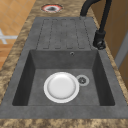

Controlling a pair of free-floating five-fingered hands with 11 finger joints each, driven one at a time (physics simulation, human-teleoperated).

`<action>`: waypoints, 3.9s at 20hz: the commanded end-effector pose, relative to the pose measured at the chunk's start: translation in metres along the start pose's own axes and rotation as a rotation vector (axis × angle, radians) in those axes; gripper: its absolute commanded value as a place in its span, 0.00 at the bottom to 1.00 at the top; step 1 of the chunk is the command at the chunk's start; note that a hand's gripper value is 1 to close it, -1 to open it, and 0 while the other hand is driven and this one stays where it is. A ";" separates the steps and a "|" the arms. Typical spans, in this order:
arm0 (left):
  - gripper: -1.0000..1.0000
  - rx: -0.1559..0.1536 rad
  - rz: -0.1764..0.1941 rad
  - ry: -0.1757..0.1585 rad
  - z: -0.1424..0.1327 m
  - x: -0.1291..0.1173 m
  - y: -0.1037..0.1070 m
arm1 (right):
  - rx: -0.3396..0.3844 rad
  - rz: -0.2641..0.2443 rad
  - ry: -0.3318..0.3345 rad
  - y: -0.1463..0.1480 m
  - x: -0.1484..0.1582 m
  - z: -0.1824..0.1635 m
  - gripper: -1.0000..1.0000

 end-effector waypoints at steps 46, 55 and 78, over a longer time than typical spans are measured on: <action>0.50 0.000 0.000 0.000 0.000 0.000 0.000 | 0.062 -0.179 -0.536 -0.123 0.058 0.123 0.00; 0.50 0.000 0.000 0.000 0.000 0.000 0.000 | 0.061 -0.251 -0.588 -0.152 0.036 0.160 0.00; 0.50 0.000 0.000 0.000 0.000 0.000 0.000 | 0.227 -0.217 -0.663 -0.248 0.076 0.231 0.00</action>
